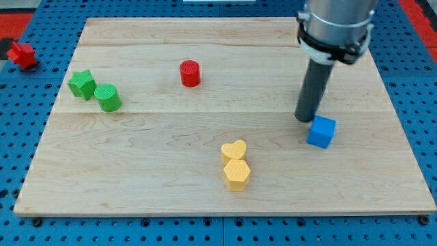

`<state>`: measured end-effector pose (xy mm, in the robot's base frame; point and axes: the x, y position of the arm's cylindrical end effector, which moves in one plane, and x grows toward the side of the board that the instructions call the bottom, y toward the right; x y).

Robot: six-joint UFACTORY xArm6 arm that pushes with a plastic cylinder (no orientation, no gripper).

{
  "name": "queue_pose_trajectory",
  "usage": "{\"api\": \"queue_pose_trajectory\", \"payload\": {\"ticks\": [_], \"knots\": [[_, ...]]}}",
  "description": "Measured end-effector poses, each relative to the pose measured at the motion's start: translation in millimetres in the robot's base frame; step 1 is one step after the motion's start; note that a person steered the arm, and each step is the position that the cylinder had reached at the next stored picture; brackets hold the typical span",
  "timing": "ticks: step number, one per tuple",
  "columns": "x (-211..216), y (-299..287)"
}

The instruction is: Move the triangle above the cube

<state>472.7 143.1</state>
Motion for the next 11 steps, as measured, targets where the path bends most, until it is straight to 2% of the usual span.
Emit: {"api": "queue_pose_trajectory", "payload": {"ticks": [1,2,3,4,5,6,7,8,9,10,11], "knots": [[37,4],[55,18],[18,8],[11,38],[32,38],[32,39],[-24,76],[-90,87],[-112,30],[-102,-22],[-71,-17]]}}
